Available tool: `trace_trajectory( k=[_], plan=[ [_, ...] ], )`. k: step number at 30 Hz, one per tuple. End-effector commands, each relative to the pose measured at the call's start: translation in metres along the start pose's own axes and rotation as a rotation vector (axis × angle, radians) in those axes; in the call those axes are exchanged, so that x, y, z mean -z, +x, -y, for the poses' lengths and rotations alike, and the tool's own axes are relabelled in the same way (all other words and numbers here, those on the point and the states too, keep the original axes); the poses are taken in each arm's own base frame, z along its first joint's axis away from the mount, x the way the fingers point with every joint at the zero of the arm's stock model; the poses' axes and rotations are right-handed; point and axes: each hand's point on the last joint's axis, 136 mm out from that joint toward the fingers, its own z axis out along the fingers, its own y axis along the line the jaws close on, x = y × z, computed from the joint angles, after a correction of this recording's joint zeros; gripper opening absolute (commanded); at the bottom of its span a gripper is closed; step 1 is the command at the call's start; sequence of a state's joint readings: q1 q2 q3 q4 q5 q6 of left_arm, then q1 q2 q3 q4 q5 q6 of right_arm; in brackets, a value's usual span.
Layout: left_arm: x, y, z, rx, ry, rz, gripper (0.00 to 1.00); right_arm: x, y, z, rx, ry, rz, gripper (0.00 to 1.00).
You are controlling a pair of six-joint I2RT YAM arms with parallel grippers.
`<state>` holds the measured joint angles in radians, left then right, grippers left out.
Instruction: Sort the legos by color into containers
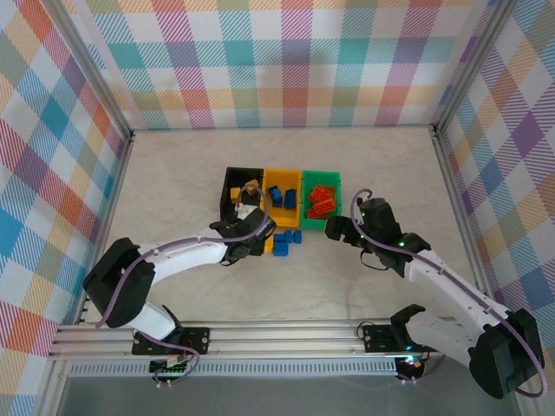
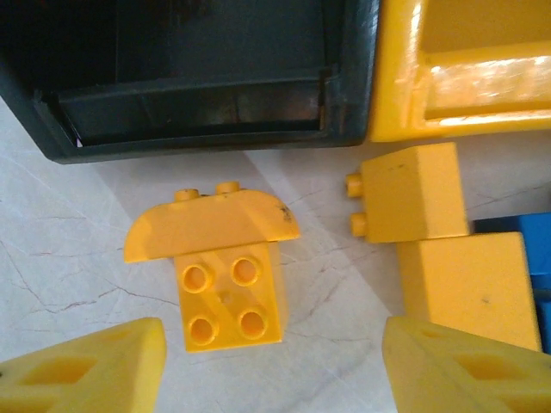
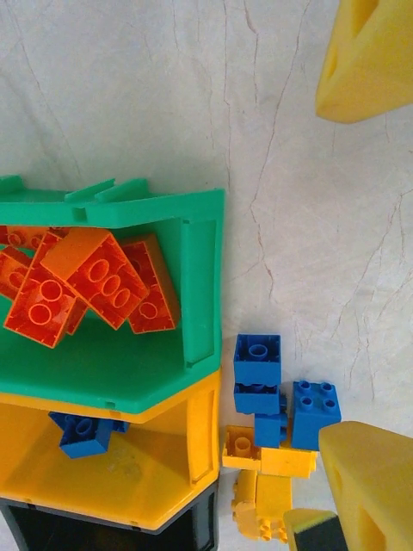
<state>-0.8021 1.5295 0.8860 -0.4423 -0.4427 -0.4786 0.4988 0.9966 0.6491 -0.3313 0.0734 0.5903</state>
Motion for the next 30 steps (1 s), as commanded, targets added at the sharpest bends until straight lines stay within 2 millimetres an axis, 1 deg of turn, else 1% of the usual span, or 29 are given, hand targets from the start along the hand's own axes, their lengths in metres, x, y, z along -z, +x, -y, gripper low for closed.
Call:
trace_trajectory(
  k=[1, 7, 9, 14, 19, 21, 23, 26, 29, 30],
  plan=[
    [-0.008, 0.002, -0.012, 0.015, -0.056, 0.005, 0.67, 0.008, -0.007, -0.003, 0.019, -0.002, 0.030, 0.90],
    [-0.018, 0.006, -0.016, 0.022, -0.072, -0.001, 0.67, 0.006, -0.007, -0.004, 0.020, -0.003, 0.027, 0.90],
    [-0.022, 0.007, -0.015, 0.024, -0.070, -0.005, 0.65, 0.006, -0.007, -0.003, 0.020, -0.001, 0.029, 0.90],
    [-0.029, 0.009, -0.010, 0.027, -0.057, -0.011, 0.53, 0.009, -0.010, -0.002, 0.024, 0.012, 0.042, 0.90],
    [-0.028, 0.014, -0.008, 0.031, -0.032, -0.022, 0.38, 0.010, -0.010, 0.000, 0.021, 0.017, 0.048, 0.90],
    [-0.026, 0.016, -0.009, 0.035, -0.026, -0.024, 0.35, 0.010, -0.011, 0.000, 0.018, 0.016, 0.050, 0.90],
    [-0.021, 0.018, -0.011, 0.043, -0.015, -0.022, 0.32, 0.009, -0.011, 0.000, 0.018, 0.017, 0.051, 0.90],
    [-0.002, 0.012, -0.013, 0.076, 0.024, 0.004, 0.31, 0.008, -0.011, -0.001, 0.017, 0.015, 0.051, 0.90],
    [0.027, -0.013, -0.016, 0.120, 0.064, 0.077, 0.31, 0.008, -0.012, -0.002, 0.011, 0.009, 0.053, 0.90],
    [0.036, -0.025, -0.016, 0.128, 0.070, 0.103, 0.31, 0.007, -0.012, -0.002, 0.009, 0.007, 0.053, 0.90]
  ],
)
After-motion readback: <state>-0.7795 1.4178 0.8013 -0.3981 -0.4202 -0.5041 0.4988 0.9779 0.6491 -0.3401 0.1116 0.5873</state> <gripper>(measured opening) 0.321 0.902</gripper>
